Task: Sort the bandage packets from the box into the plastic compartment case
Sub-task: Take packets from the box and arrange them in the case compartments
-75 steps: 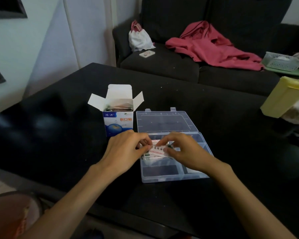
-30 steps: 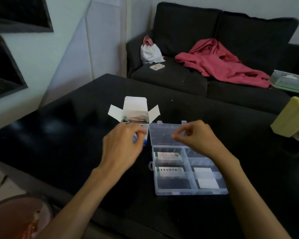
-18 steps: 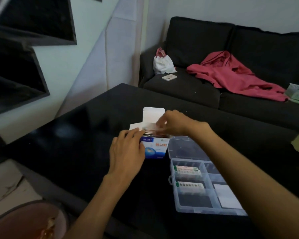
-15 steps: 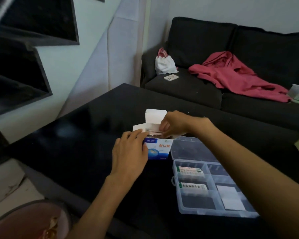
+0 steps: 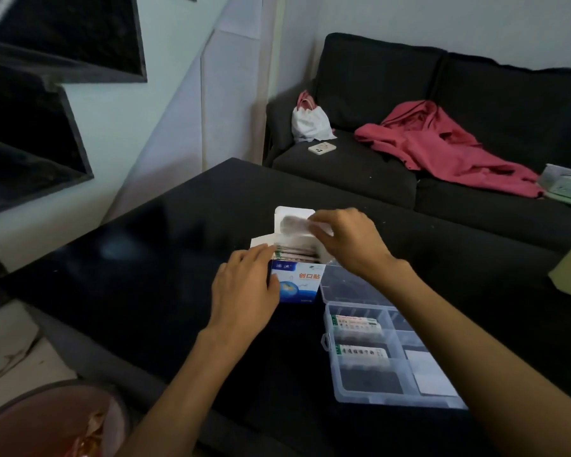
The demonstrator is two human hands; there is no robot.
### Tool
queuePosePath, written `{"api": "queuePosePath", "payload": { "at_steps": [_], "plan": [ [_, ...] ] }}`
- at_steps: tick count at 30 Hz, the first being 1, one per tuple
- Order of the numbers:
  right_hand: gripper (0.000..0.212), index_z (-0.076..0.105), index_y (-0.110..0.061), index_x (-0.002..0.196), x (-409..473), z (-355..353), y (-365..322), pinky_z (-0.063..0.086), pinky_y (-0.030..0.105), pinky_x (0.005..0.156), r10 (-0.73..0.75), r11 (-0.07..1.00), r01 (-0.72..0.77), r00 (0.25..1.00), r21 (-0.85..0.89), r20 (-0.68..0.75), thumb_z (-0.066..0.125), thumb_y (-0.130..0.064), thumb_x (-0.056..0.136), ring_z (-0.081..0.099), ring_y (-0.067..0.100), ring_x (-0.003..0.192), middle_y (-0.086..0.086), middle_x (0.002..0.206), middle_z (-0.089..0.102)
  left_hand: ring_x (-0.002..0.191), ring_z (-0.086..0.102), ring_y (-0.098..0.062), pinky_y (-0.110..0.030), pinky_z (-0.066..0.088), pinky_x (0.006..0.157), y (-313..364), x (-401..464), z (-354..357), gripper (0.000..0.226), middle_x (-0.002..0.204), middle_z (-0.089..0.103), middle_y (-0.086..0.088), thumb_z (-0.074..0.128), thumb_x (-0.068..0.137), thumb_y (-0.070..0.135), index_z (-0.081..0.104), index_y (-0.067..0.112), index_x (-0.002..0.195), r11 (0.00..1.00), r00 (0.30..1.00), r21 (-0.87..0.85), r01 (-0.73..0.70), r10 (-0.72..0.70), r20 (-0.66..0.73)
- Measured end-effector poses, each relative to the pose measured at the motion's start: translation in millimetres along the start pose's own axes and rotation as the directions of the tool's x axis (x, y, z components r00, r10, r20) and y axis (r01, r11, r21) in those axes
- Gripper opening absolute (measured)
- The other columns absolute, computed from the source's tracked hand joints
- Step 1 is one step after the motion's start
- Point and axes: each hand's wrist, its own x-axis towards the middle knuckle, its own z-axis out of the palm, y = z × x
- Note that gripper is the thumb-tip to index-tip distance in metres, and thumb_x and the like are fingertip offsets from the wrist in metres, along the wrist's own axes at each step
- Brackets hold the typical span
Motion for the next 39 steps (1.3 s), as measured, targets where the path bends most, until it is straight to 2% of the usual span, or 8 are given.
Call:
{"api": "queuePosePath", "payload": {
  "at_steps": [2,4,8,12,18,23,32,39],
  "plan": [
    [0.02,0.066,-0.012,0.107,-13,-8,-5,0.049,0.017,0.068,0.227,0.904,-0.184,0.972,0.385,-0.067,0.055,-0.022,0.093,0.065,0.01,0.083,0.004,0.098,0.07,0.134,0.03,-0.01,-0.029,0.03,0.105,2,0,-1,0.044,0.145,0.041,0.007,0.046,0.096,0.033,0.042,0.023,0.139,0.999,0.998,0.041,-0.036,0.038,-0.05],
    [0.019,0.066,-0.012,0.104,-35,-19,-11,0.055,0.02,0.068,0.426,0.545,-0.403,0.888,0.735,0.172,0.058,-0.022,0.09,0.066,0.011,0.086,0.004,0.1,0.069,0.126,0.037,-0.01,-0.027,0.034,0.098,8,-1,-3,0.034,0.135,0.05,0.007,0.042,0.097,0.033,0.054,0.024,0.128,0.998,0.985,-0.029,-0.047,0.042,-0.165],
    [0.023,0.068,-0.013,0.103,-90,-21,-8,0.052,0.015,0.059,0.461,0.21,-0.583,0.767,0.785,0.446,0.064,-0.026,0.085,0.066,0.013,0.089,0.0,0.099,0.069,0.074,0.061,-0.004,-0.025,0.049,0.066,33,-7,-8,0.035,0.085,0.068,0.005,0.037,0.099,0.035,0.068,0.025,0.087,0.757,0.981,-0.625,0.189,-0.176,0.084],
    [0.015,0.071,-0.019,0.094,-114,-15,3,0.054,0.017,0.063,0.503,0.324,-0.492,0.813,0.808,0.294,0.068,-0.021,0.079,0.07,0.009,0.079,-0.004,0.085,0.074,0.061,0.064,-0.003,-0.015,0.04,0.045,59,-18,-18,0.058,0.08,0.073,0.001,0.025,0.097,0.053,0.069,0.017,0.094,0.537,0.747,-0.612,0.58,-0.052,0.663],
    [0.021,0.074,-0.021,0.09,-130,2,17,0.052,0.016,0.068,0.129,0.972,-0.065,0.951,0.227,-0.281,0.079,-0.013,0.071,0.065,0.004,0.081,-0.009,0.087,0.071,0.094,0.067,-0.004,-0.023,0.055,0.081,67,-26,-3,0.046,0.099,0.072,0.005,0.066,0.068,0.054,0.066,0.022,0.102,0.429,0.744,-0.703,0.568,0.097,0.661],
    [0.025,0.075,-0.024,0.09,-132,0,24,0.035,0.008,0.068,0.016,0.999,-0.008,0.977,0.037,-0.214,0.081,-0.019,0.066,0.054,0.009,0.093,-0.007,0.094,0.069,0.079,0.069,-0.001,-0.016,0.054,0.072,67,-28,0,0.011,0.081,0.074,0.009,0.062,0.088,0.022,0.069,0.023,0.098,0.432,0.825,-0.749,0.502,0.021,0.565],
    [0.024,0.075,-0.028,0.087,-148,-1,35,0.03,0.009,0.057,0.011,1.0,-0.008,0.991,0.023,-0.135,0.081,-0.027,0.064,0.04,0.003,0.082,-0.003,0.089,0.059,0.081,0.072,-0.013,-0.023,0.058,0.066,69,-28,9,0.021,0.087,0.075,-0.003,0.069,0.079,0.004,0.068,0.019,0.094,0.304,0.678,-0.657,0.689,0.046,0.733],
    [0.041,0.068,-0.031,0.109,-158,3,46,0.048,0.017,0.058,0.138,0.98,-0.127,0.988,0.153,-0.068,0.068,-0.002,0.079,0.046,0.004,0.082,-0.006,0.098,0.049,0.076,0.072,-0.01,-0.02,0.056,0.059,78,-27,23,0.029,0.085,0.075,-0.001,0.07,0.077,-0.001,0.07,0.02,0.097,0.259,0.709,-0.681,0.685,-0.022,0.705]
  ]
}}
